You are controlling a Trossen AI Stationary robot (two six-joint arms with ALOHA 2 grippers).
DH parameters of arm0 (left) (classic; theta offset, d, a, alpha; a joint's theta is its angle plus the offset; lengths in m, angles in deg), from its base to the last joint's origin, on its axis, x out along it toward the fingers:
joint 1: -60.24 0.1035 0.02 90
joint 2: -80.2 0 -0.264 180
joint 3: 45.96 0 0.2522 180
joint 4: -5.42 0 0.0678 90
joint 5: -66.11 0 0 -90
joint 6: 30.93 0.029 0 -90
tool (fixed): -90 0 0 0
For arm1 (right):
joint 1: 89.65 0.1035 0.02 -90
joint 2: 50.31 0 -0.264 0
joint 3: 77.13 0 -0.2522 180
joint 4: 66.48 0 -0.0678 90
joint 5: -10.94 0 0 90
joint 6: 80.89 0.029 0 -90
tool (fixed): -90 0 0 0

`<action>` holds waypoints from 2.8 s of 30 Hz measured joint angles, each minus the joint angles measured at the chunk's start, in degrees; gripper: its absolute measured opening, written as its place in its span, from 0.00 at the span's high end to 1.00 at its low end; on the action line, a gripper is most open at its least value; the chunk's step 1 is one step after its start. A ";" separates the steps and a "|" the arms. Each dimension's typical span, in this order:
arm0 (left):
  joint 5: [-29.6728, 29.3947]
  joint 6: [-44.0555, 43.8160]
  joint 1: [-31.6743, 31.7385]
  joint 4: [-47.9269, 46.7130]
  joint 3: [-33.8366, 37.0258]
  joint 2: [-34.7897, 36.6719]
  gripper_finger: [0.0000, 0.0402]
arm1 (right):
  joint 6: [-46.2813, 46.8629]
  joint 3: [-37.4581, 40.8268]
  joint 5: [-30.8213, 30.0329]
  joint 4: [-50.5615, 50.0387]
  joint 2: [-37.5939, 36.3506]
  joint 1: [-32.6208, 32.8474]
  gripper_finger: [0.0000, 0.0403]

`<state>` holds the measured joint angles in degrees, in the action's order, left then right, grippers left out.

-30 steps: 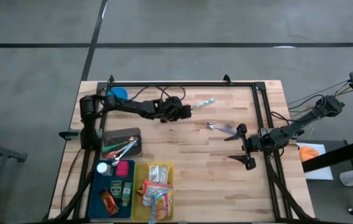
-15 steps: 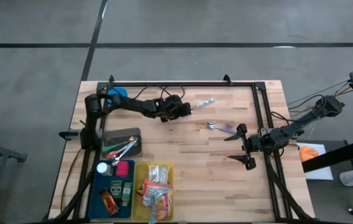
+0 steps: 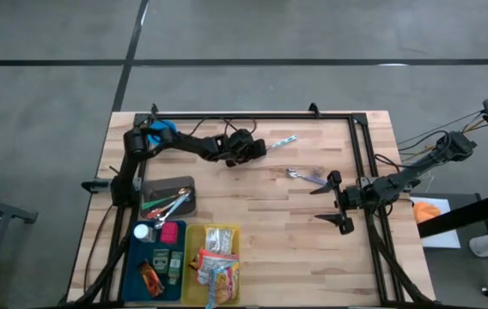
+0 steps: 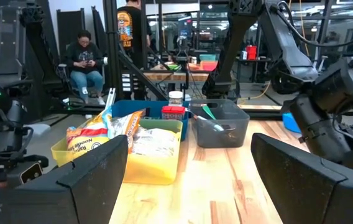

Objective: Pick & Place Food Item
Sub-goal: Put the patterned blue spoon into the gray bin

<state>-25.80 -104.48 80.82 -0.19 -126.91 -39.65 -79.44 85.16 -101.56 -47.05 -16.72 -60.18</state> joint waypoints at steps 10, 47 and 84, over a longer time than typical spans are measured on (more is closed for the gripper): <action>-3.23 1.62 0.31 -6.12 -3.40 -0.12 0.70 | 0.00 0.00 0.00 0.02 -0.02 0.00 0.16; -0.42 3.25 0.20 -3.89 -3.42 -2.89 0.88 | 0.00 0.00 0.00 0.04 -0.01 -0.01 0.16; -0.24 8.67 0.15 -3.92 -3.29 0.09 0.97 | 0.00 0.00 0.00 0.02 -0.02 -0.01 0.16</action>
<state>-26.04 -95.81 80.97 -4.11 -130.20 -39.56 -79.44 85.16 -101.56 -47.03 -16.75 -60.19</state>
